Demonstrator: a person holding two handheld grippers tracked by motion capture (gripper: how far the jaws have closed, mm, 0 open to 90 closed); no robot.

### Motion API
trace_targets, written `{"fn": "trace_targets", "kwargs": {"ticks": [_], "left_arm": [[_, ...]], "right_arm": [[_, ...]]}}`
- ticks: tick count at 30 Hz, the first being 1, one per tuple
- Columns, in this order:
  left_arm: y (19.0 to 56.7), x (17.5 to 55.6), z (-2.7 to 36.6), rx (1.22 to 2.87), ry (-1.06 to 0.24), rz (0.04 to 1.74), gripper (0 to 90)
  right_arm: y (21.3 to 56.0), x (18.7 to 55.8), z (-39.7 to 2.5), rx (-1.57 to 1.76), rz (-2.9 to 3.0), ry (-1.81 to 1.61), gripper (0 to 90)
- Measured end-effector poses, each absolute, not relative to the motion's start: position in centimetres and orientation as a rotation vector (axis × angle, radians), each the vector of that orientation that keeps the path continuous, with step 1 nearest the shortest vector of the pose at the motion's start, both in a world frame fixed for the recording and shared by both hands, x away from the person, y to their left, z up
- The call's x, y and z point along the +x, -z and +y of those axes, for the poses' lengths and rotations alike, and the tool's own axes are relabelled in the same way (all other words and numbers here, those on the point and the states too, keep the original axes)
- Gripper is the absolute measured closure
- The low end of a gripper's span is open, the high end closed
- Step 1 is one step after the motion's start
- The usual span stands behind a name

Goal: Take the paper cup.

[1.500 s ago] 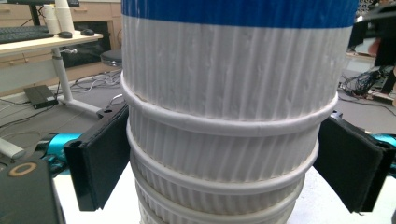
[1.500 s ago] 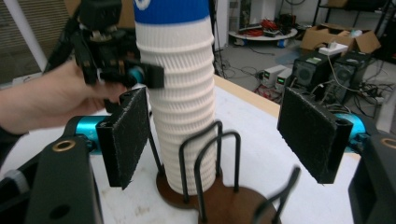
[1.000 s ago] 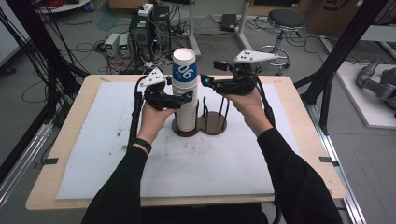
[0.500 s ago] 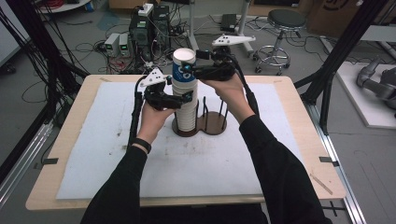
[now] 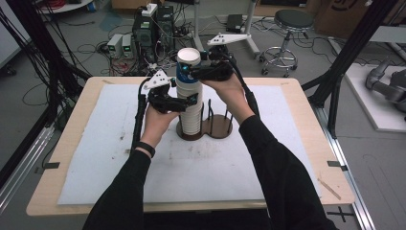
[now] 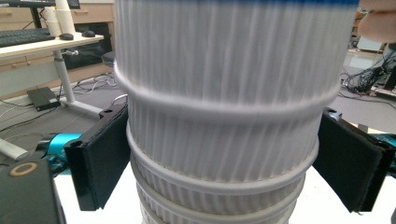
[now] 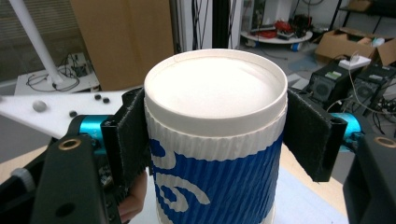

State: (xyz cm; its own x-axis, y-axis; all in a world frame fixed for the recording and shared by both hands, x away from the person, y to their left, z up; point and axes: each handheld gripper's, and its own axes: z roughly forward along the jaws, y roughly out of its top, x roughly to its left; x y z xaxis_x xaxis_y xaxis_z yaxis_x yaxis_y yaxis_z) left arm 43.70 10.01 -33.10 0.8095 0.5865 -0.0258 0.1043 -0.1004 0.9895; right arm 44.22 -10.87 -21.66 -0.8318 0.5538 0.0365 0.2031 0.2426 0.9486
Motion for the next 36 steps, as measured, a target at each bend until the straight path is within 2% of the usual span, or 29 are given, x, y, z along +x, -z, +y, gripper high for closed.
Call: {"fn": "trace_targets", "kwargs": {"ticks": [16,36], "left_arm": [[33.1,43.7,9.9,1.644,-0.446,0.553,11.5],[32.5,43.7,9.6,1.69,-0.464,0.548,11.7]], "right_arm": [[17.4,42.3,-11.8,0.584,2.058,-1.75,28.5],[16.1,40.1,-16.6,0.564,1.994,-1.78,28.6]]}}
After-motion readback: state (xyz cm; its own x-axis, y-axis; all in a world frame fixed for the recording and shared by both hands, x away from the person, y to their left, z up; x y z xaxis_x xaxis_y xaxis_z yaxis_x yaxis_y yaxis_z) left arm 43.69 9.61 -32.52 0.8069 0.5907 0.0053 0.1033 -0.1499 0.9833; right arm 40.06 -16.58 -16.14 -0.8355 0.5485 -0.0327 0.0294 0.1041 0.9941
